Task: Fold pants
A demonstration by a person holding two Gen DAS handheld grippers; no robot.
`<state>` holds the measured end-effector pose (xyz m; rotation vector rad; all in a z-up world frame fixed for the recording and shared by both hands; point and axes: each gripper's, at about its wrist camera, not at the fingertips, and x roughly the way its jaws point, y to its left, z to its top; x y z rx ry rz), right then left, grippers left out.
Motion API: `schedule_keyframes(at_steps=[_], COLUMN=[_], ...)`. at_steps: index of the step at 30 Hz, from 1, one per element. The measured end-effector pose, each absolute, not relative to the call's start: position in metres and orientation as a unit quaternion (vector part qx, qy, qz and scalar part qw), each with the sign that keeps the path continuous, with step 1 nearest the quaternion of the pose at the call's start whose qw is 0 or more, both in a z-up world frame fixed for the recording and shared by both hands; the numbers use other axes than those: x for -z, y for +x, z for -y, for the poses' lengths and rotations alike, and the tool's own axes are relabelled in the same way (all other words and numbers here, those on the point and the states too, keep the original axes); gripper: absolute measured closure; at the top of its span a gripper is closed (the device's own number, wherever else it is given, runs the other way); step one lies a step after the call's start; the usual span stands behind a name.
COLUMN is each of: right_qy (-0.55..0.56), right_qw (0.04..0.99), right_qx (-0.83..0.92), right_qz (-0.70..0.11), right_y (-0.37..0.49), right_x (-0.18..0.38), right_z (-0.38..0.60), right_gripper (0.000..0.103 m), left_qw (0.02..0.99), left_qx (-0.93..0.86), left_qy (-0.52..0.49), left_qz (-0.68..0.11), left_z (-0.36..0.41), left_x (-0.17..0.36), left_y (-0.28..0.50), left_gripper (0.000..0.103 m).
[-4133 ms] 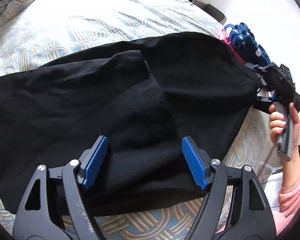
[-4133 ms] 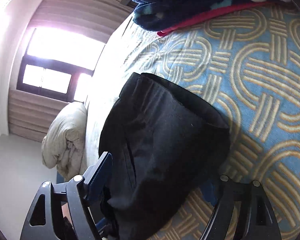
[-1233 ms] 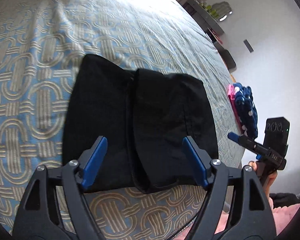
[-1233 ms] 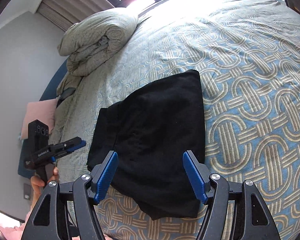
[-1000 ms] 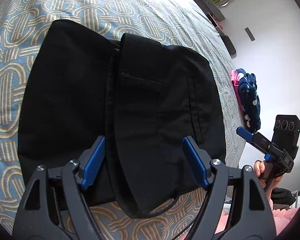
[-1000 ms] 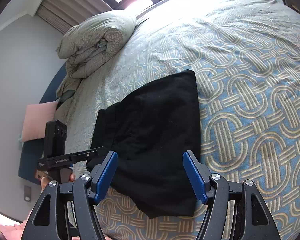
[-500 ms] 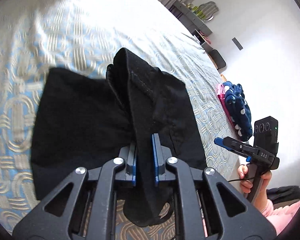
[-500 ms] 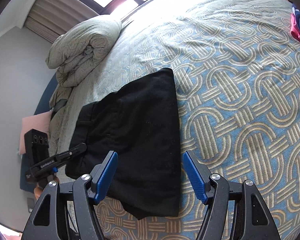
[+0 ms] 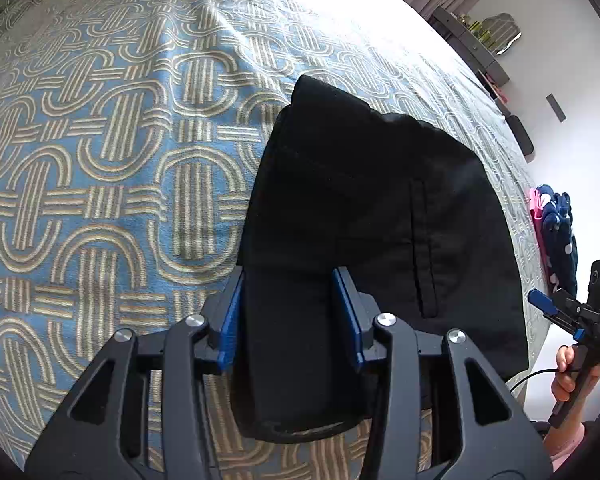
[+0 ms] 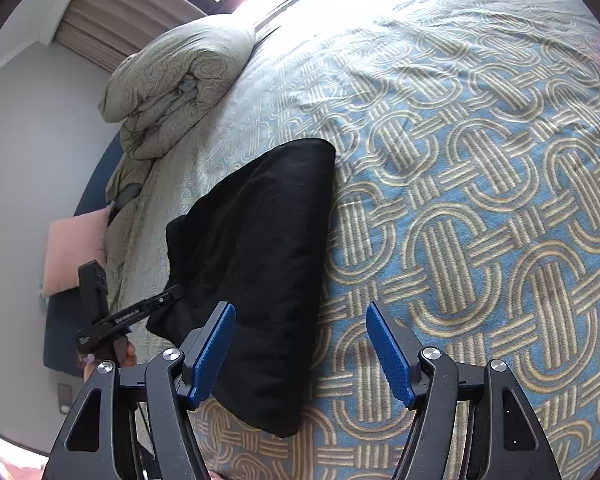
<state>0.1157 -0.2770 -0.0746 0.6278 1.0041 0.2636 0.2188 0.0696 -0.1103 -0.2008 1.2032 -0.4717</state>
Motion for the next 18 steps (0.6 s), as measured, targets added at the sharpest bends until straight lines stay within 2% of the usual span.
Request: schedule_keyframes(at_steps=[1, 2, 3, 18], right_qy=[0.290, 0.285, 0.281, 0.211], right_qw=[0.822, 0.822, 0.821, 0.820], right_qx=[-0.128, -0.130, -0.132, -0.124], right_qz=[-0.474, -0.476, -0.480, -0.517], right_y=[0.118, 0.120, 0.123, 0.158], right_x=[0.074, 0.075, 0.075, 0.086], right_z=[0.274, 0.273, 0.271, 0.245], right_gripper=[0.034, 0.034, 0.034, 0.034], left_qw=[0.791, 0.786, 0.779, 0.759], left_qx=[0.223, 0.222, 0.222, 0.257], left_qy=[-0.092, -0.082, -0.074, -0.078], left_qz=[-0.562, -0.571, -0.582, -0.593], left_z=[-0.070, -0.070, -0.067, -0.038], left_x=[0.111, 0.113, 0.114, 0.117], left_y=[0.219, 0.220, 0.219, 0.224], left_gripper=[0.045, 0.027, 0.023, 0.023])
